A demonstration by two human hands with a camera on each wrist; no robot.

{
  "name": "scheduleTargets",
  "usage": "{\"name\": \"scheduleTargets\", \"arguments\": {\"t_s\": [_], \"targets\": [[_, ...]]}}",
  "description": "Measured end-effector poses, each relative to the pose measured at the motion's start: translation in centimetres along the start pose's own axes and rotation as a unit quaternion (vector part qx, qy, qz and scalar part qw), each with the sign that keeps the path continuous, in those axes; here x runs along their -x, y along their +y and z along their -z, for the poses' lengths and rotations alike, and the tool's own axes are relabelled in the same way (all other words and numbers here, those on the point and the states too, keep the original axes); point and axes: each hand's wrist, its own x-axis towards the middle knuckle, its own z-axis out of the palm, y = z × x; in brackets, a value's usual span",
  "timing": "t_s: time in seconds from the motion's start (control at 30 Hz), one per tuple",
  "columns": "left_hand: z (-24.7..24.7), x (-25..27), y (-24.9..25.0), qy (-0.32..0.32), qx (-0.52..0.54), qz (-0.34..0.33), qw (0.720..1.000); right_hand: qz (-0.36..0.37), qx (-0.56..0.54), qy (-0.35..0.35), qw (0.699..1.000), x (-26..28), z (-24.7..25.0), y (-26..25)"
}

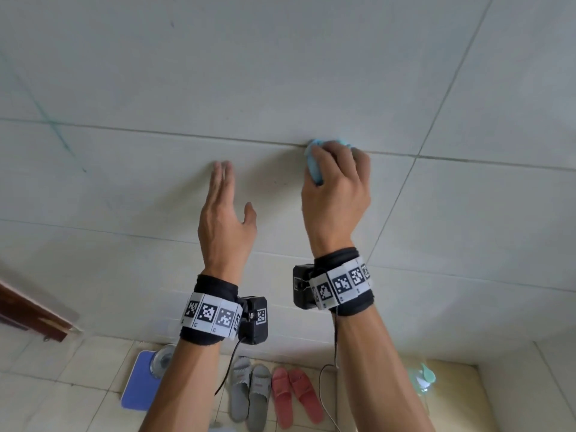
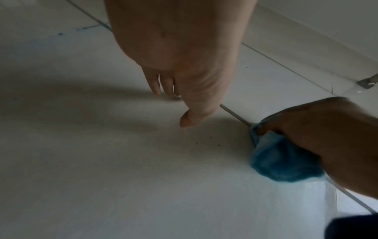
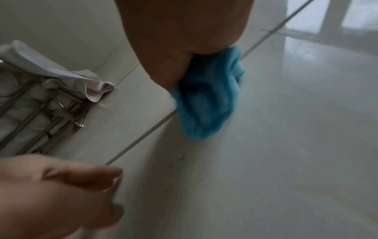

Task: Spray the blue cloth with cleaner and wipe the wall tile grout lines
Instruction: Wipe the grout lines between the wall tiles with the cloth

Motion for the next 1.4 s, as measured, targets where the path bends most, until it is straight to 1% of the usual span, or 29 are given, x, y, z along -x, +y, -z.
{"name": "scheduleTargets", "arguments": {"t_s": [0.03,0.07,0.17,0.2,0.27,0.33,0.43,0.57,0.63,0.67,0.7,0.77,0.8,0.83,0.87,0.9,0.93,0.97,1.03,1.1,1.13,1.17,1.23,1.27,1.3,1.37,1.4], "targets": [[0.2,-0.2,-0.1,-0.002,0.005,0.003,1.000,0.002,-0.010,0.003,1.000,-0.2,0.2,0.2],[0.3,-0.3,-0.3,-0.004,0.009,0.002,1.000,-0.010,-0.026,0.021,0.999,-0.7,0.5,0.4],[0.7,-0.6,-1.3,-0.011,0.004,-0.007,1.000,-0.049,-0.039,0.126,0.990,-3.3,0.8,0.9],[0.9,-0.8,-1.6,-0.012,0.003,-0.007,1.000,-0.054,-0.032,0.147,0.987,-3.8,0.6,0.9],[1.0,-1.2,-2.2,-0.005,0.008,-0.006,1.000,-0.042,-0.011,0.153,0.987,-3.3,-0.4,0.3],[0.9,-1.6,-2.4,0.009,0.017,-0.013,1.000,-0.004,0.003,0.113,0.994,-0.9,-1.7,-0.4],[0.9,-1.8,-2.8,0.022,0.019,-0.038,0.999,0.049,0.029,0.030,0.998,4.7,-3.7,-0.6],[1.6,-2.2,-3.9,0.010,0.032,-0.063,0.997,0.116,0.045,-0.067,0.990,11.5,-5.7,-0.2],[2.2,-2.3,-4.4,-0.002,0.047,-0.076,0.996,0.145,0.057,-0.109,0.982,13.3,-6.0,0.0],[2.6,-2.3,-4.6,-0.009,0.059,-0.081,0.995,0.146,0.055,-0.121,0.980,13.6,-5.9,0.0],[2.9,-2.4,-4.8,-0.014,0.073,-0.084,0.994,0.133,0.043,-0.126,0.982,13.4,-5.7,-0.2],[3.7,-2.5,-5.1,-0.021,0.100,-0.080,0.992,0.067,-0.010,-0.115,0.991,12.0,-5.1,-1.3],[4.0,-2.5,-5.3,-0.031,0.117,-0.074,0.990,0.013,-0.052,-0.107,0.993,10.9,-4.7,-2.0],[4.3,-2.6,-5.4,-0.044,0.140,-0.069,0.987,-0.058,-0.105,-0.105,0.987,9.7,-4.3,-2.8],[4.5,-2.7,-5.4,-0.060,0.162,-0.064,0.983,-0.139,-0.167,-0.107,0.970,8.4,-3.9,-3.4],[4.6,-2.7,-5.3,-0.085,0.187,-0.060,0.977,-0.212,-0.220,-0.107,0.946,7.2,-3.4,-3.9],[4.9,-2.7,-5.1,-0.119,0.211,-0.052,0.969,-0.270,-0.257,-0.102,0.922,6.0,-2.8,-4.4],[5.2,-2.6,-4.8,-0.157,0.231,-0.035,0.960,-0.310,-0.281,-0.099,0.903,4.9,-2.2,-4.8],[5.7,-2.5,-4.4,-0.231,0.262,0.017,0.937,-0.347,-0.315,-0.102,0.878,3.1,-1.1,-5.5],[5.9,-2.2,-4.1,-0.292,0.283,0.064,0.911,-0.353,-0.335,-0.103,0.867,2.2,-0.2,-6.4],[5.9,-2.1,-4.0,-0.319,0.306,0.092,0.892,-0.351,-0.343,-0.102,0.865,2.0,0.0,-6.9],[6.0,-2.1,-3.8,-0.347,0.337,0.128,0.866,-0.347,-0.351,-0.098,0.864,2.0,0.2,-7.3],[6.0,-2.0,-3.2,-0.405,0.403,0.212,0.793,-0.342,-0.369,-0.089,0.860,2.3,0.4,-8.0],[6.1,-1.9,-3.0,-0.430,0.440,0.250,0.748,-0.343,-0.379,-0.087,0.855,2.4,0.5,-8.3],[6.2,-1.8,-2.9,-0.448,0.482,0.284,0.698,-0.346,-0.390,-0.086,0.849,2.6,0.6,-8.5],[6.5,-1.7,-2.7,-0.457,0.570,0.338,0.594,-0.354,-0.411,-0.088,0.836,2.8,0.7,-8.7],[6.6,-1.8,-2.8,-0.445,0.605,0.358,0.555,-0.354,-0.416,-0.092,0.833,2.9,0.8,-8.7]]}}
